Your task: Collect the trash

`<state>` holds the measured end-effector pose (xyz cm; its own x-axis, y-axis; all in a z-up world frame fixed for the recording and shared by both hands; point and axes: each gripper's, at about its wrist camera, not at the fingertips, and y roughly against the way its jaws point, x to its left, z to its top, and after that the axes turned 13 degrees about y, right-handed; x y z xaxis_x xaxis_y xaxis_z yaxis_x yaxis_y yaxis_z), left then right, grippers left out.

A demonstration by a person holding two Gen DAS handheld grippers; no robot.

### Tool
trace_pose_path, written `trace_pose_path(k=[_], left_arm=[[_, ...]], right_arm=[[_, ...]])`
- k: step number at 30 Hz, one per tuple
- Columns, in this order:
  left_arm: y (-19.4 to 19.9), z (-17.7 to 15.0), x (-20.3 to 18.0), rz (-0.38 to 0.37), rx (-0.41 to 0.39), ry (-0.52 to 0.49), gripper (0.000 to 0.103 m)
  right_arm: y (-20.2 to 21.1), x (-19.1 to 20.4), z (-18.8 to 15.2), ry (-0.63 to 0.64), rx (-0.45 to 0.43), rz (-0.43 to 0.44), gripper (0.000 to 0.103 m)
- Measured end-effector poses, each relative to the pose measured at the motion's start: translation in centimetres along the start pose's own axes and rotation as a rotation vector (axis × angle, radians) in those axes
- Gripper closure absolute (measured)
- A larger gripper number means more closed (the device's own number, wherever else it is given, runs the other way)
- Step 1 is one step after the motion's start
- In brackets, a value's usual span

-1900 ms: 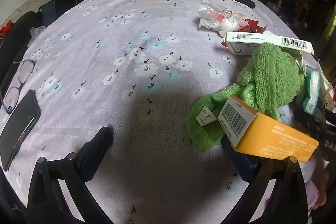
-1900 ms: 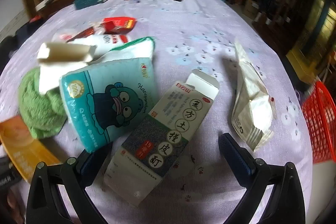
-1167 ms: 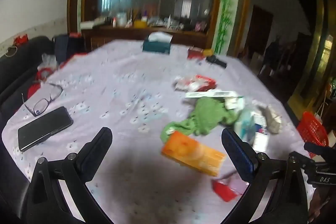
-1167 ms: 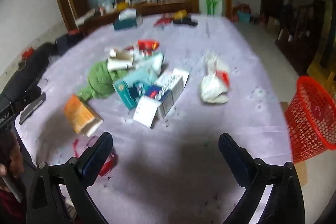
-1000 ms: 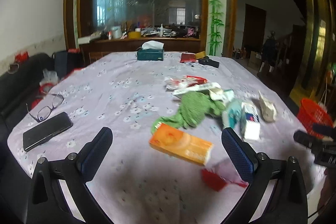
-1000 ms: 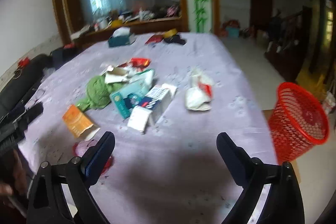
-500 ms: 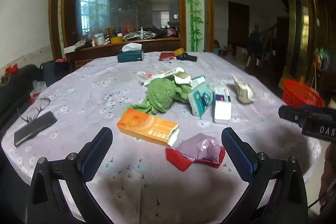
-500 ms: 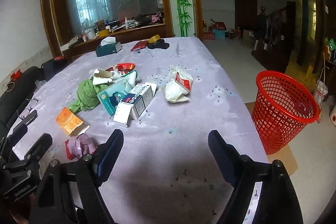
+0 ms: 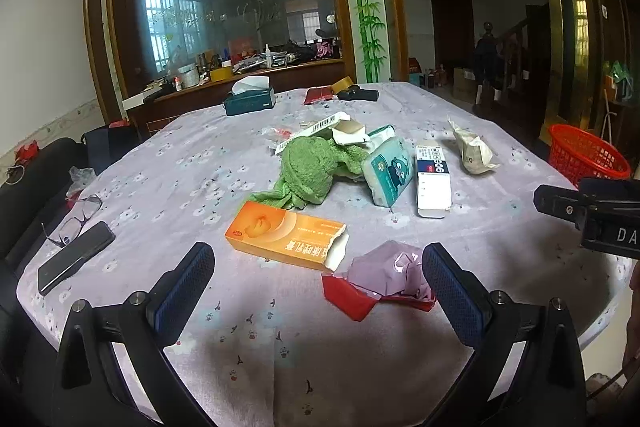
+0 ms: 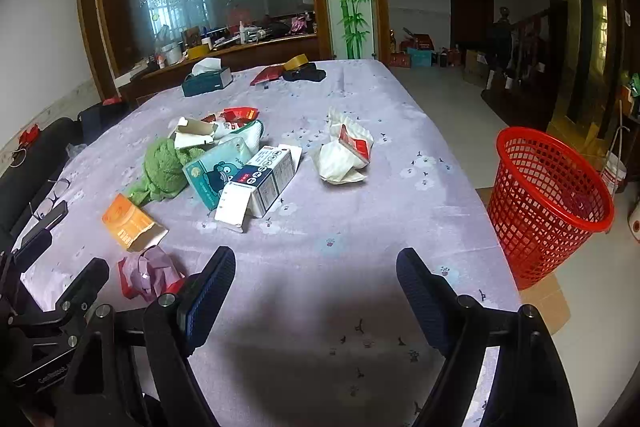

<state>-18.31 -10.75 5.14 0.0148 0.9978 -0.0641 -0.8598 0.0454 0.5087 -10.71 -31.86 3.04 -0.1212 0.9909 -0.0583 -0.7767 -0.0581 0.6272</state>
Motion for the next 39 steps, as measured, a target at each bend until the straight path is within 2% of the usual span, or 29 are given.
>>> trace_pose_path(k=[11, 39], left_arm=[[-0.61, -0.28, -0.19, 0.008, 0.032, -0.016, 0.0], [-0.82, -0.41, -0.58, -0.005, 0.05, -0.015, 0.0]], right_arm=[[-0.44, 0.28, -0.03, 0.004, 0.02, 0.01, 0.017], [-0.87, 0.44, 0.07, 0.0, 0.042, 0.036, 0.017]])
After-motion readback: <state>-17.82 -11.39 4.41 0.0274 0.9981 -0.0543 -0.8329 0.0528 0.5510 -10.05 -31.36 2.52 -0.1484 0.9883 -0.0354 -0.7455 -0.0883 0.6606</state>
